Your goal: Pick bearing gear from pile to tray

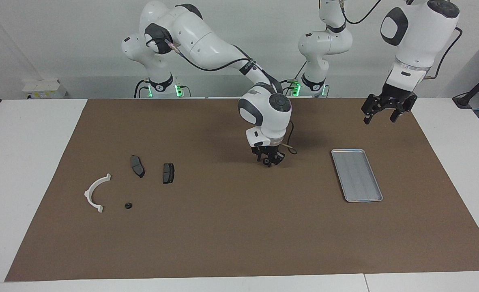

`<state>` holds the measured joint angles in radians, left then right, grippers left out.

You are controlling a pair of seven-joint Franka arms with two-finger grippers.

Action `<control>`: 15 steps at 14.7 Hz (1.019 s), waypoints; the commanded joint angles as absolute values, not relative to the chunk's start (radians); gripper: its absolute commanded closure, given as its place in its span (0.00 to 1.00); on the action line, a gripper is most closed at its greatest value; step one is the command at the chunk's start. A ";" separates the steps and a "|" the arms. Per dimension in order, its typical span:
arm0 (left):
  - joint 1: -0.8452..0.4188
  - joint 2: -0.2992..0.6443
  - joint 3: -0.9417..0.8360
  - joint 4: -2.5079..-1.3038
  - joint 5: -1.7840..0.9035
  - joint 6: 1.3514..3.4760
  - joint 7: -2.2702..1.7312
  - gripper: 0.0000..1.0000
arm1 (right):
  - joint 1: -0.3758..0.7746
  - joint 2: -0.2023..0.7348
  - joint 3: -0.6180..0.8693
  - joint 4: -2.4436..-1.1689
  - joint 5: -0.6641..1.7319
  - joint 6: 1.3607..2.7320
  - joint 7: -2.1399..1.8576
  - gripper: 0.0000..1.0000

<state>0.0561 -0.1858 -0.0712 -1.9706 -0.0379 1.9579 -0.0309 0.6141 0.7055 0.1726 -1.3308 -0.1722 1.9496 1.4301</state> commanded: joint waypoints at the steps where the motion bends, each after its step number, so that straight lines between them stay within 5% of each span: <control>1: 0.051 -0.207 -0.066 -2.002 -0.018 1.996 -0.043 0.00 | 0.543 0.698 0.198 -1.162 -0.175 1.757 1.407 0.00; 5: 0.011 -0.189 -0.072 -2.002 -0.018 2.014 -0.121 0.00 | 0.355 0.551 0.216 -1.124 -0.120 1.565 0.995 0.00; 9: -0.196 -0.059 -0.077 -1.950 0.044 2.071 -0.381 0.00 | 0.131 0.476 0.215 -1.143 -0.118 1.490 0.478 0.00; 11: -0.276 0.041 -0.075 -1.892 0.064 2.088 -0.509 0.01 | 0.019 0.457 0.216 -1.214 -0.120 1.532 0.265 0.00; 15: -0.337 0.147 -0.077 -1.881 0.078 2.184 -0.604 0.01 | -0.103 0.333 0.215 -1.558 -0.127 1.822 0.089 0.00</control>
<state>-0.3176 0.0911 -0.0932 -1.9128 0.0584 2.1522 -0.5704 -0.0668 0.4492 0.1977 -1.3137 -0.1350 1.6747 0.1400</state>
